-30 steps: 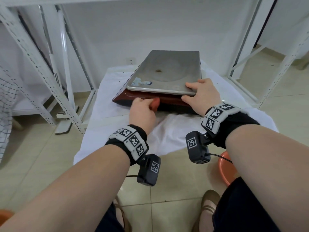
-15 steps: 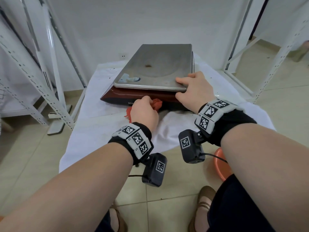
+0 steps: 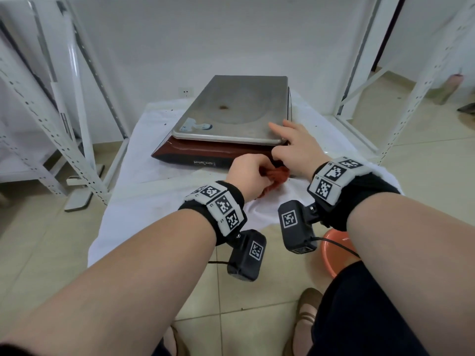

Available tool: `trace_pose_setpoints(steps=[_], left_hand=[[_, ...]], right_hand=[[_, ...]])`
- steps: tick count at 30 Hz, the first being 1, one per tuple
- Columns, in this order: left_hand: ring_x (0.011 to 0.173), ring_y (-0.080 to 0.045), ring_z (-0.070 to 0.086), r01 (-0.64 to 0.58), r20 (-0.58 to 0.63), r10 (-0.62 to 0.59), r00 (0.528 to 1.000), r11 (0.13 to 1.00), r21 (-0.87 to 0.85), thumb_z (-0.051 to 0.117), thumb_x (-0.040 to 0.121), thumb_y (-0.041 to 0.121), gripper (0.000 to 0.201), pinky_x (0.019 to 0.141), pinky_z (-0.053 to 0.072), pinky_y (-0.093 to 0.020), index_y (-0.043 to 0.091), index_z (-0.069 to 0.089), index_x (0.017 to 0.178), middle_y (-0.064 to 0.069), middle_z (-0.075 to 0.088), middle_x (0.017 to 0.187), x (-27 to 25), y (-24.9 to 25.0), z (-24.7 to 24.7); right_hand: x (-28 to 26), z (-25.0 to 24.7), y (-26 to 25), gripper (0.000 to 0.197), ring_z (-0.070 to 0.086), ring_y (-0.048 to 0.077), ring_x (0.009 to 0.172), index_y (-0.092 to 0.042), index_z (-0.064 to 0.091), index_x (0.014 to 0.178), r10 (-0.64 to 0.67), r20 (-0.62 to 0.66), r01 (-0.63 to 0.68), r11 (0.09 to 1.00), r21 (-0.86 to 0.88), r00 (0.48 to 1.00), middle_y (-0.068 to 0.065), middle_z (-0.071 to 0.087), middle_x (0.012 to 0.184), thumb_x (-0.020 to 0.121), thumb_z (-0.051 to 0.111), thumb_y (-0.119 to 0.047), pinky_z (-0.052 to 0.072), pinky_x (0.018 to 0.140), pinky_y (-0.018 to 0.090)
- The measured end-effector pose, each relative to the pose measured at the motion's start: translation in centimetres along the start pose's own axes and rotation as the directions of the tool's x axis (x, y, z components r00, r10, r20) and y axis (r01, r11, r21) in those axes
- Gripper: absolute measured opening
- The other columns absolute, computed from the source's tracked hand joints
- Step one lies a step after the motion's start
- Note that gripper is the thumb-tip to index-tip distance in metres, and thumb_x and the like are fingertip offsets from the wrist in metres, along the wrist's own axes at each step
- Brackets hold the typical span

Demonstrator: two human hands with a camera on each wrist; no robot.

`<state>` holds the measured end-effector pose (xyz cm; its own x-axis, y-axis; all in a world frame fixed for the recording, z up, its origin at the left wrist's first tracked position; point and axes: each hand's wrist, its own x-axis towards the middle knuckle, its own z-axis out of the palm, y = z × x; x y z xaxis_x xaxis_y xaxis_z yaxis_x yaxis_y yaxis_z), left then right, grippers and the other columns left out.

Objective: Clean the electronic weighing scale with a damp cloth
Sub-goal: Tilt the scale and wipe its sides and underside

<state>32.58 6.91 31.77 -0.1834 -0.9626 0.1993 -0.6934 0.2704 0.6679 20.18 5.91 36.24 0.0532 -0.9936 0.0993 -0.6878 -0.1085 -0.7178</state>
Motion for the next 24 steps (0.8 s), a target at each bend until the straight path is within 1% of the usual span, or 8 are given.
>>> trace_pose_setpoints(steps=[4,7,9,11,14,16,18,24], left_hand=[[0.078,-0.016,0.06,0.057,0.118,-0.029,0.993,0.968,-0.244,0.062,0.079,-0.004,0.019,0.065,0.046,-0.017,0.012,0.066,0.089,-0.006,0.065,0.085,-0.8,0.8,-2.4],[0.078,-0.023,0.06,0.2,0.22,-0.094,0.971,0.821,-0.534,0.05,0.086,-0.011,0.028,0.073,0.05,-0.03,0.015,0.06,0.088,-0.015,0.061,0.088,-1.6,1.3,-5.1],[0.073,-0.018,0.061,0.239,0.244,-0.101,0.964,0.726,-0.645,0.045,0.09,-0.011,0.031,0.068,0.053,-0.028,0.017,0.059,0.091,-0.009,0.061,0.085,-2.2,1.6,-6.6],[0.068,-0.014,0.062,0.239,0.251,-0.076,0.965,0.652,-0.72,0.043,0.092,-0.01,0.032,0.062,0.054,-0.024,0.018,0.059,0.093,-0.004,0.062,0.081,-2.7,1.8,-7.9],[0.064,-0.012,0.064,0.208,0.202,-0.077,0.976,0.585,-0.784,0.044,0.09,-0.012,0.032,0.06,0.055,-0.024,0.015,0.06,0.093,0.0,0.065,0.073,-3.4,1.8,-9.0],[0.06,-0.009,0.065,0.179,0.141,-0.11,0.984,0.593,-0.785,0.046,0.089,-0.014,0.031,0.056,0.055,-0.023,0.013,0.06,0.089,0.003,0.066,0.066,-3.9,1.8,-9.4],[0.055,-0.007,0.064,0.156,0.072,-0.158,0.985,0.623,-0.767,0.049,0.087,-0.014,0.03,0.051,0.053,-0.02,0.013,0.06,0.085,0.006,0.066,0.061,-4.3,1.5,-9.9],[0.063,-0.015,0.058,0.105,-0.056,-0.176,0.983,0.781,-0.616,0.063,0.08,-0.011,0.026,0.064,0.049,-0.03,0.015,0.061,0.077,-0.002,0.059,0.07,-5.2,0.7,-10.7]], right_hand=[[-1.0,-0.6,-0.2,0.052,0.047,0.016,0.127,-0.022,0.055,0.132,-0.009,-0.175,0.027,0.995,0.098,0.985,0.001,0.048,0.14,0.081,0.057,-0.009,0.031,0.111,0.027],[-1.5,-0.7,-0.4,0.033,0.06,0.015,0.103,-0.02,0.067,0.114,-0.004,-0.282,0.04,0.992,0.12,0.959,0.0,0.064,0.116,0.084,0.058,-0.014,0.042,0.102,0.032],[-2.0,-0.4,-1.0,0.014,0.06,0.015,0.075,-0.02,0.071,0.092,0.059,-0.198,0.006,0.95,0.313,0.978,-0.001,0.068,0.083,0.087,0.058,-0.019,0.053,0.078,0.031],[-2.4,0.3,-1.9,0.022,0.054,0.019,0.064,-0.016,0.066,0.078,0.116,-0.022,-0.094,0.888,0.449,0.993,0.003,0.059,0.069,0.09,0.057,-0.032,0.049,0.062,0.029],[-3.7,0.8,-3.6,0.055,0.066,0.026,0.087,-0.007,0.068,0.099,0.185,0.223,-0.277,0.809,0.518,0.957,0.011,0.07,0.098,0.087,0.049,-0.057,0.057,0.079,0.038],[-4.9,0.7,-5.0,0.063,0.067,0.031,0.086,0.001,0.061,0.118,0.137,0.402,-0.388,0.651,0.653,0.905,0.021,0.066,0.112,0.094,0.041,-0.054,0.06,0.06,0.036],[-5.8,0.5,-5.7,0.063,0.069,0.026,0.065,0.005,0.056,0.117,0.062,0.491,-0.431,0.582,0.69,0.869,0.023,0.066,0.098,0.098,0.033,-0.05,0.055,0.044,0.029],[-6.7,1.6,-7.0,0.057,0.069,0.025,0.065,0.004,0.058,0.115,-0.03,0.505,-0.368,0.649,0.666,0.863,0.021,0.067,0.094,0.096,0.042,-0.047,0.056,0.051,0.028]])
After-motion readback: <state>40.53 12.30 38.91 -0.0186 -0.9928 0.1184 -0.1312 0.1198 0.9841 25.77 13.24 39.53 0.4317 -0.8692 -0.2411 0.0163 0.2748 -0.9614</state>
